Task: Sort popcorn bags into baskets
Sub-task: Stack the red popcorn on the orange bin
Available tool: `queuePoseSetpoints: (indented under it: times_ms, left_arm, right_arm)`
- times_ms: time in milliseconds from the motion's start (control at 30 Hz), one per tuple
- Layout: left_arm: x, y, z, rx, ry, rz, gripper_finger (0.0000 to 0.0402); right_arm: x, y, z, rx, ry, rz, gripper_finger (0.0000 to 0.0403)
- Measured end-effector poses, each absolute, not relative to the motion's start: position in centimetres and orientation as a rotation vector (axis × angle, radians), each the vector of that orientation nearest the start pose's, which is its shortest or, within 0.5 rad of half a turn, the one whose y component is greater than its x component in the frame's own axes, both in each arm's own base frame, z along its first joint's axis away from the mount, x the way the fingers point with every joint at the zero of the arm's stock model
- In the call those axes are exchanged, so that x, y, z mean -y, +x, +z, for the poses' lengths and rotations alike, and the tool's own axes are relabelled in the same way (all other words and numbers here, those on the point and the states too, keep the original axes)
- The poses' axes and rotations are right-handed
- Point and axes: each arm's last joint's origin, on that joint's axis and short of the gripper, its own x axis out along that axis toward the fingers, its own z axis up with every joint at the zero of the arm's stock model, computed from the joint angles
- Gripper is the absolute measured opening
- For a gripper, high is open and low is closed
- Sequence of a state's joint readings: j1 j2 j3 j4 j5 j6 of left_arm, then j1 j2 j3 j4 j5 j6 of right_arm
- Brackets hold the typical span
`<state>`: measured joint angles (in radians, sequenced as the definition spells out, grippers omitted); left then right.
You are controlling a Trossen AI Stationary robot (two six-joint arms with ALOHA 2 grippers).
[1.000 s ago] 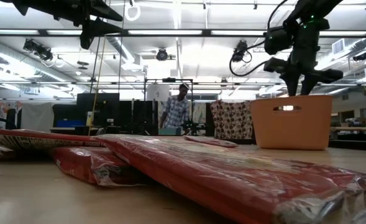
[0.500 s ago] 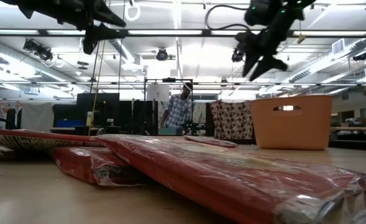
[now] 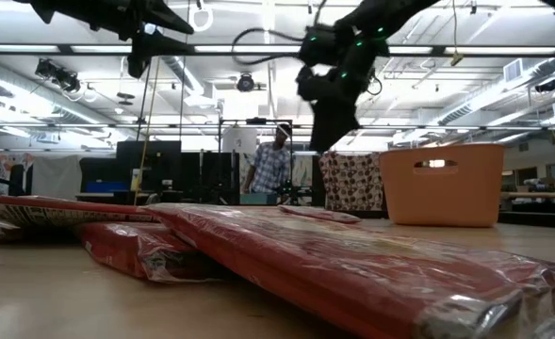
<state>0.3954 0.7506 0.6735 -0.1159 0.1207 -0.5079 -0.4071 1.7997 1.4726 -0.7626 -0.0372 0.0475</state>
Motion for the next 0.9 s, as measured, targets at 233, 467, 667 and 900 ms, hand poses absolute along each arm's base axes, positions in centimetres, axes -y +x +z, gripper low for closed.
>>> queuePoseSetpoints:
  times_ms: [233, 467, 667, 900]
  left_arm:
    - [-6.2, 15.7, 29.6, -0.217, -0.582, 0.342, 0.0146]
    - [-5.7, 14.8, 29.9, -0.218, -0.585, 0.316, 0.0146]
    - [-5.3, 13.9, 30.5, -0.168, -0.572, 0.305, 0.0146]
    - [-5.4, 13.9, 30.5, -0.176, -0.574, 0.309, 0.0146]
  right_arm:
    - [13.7, 38.2, 22.1, -1.154, 0.156, -0.496, 0.0267]
    - [13.8, 40.5, 19.6, -1.194, 0.169, -0.503, 0.0320]
    - [13.7, 41.2, 17.9, -1.234, 0.142, -0.517, 0.0326]
    - [13.4, 41.4, 15.1, -1.341, 0.081, -0.502, 0.0300]
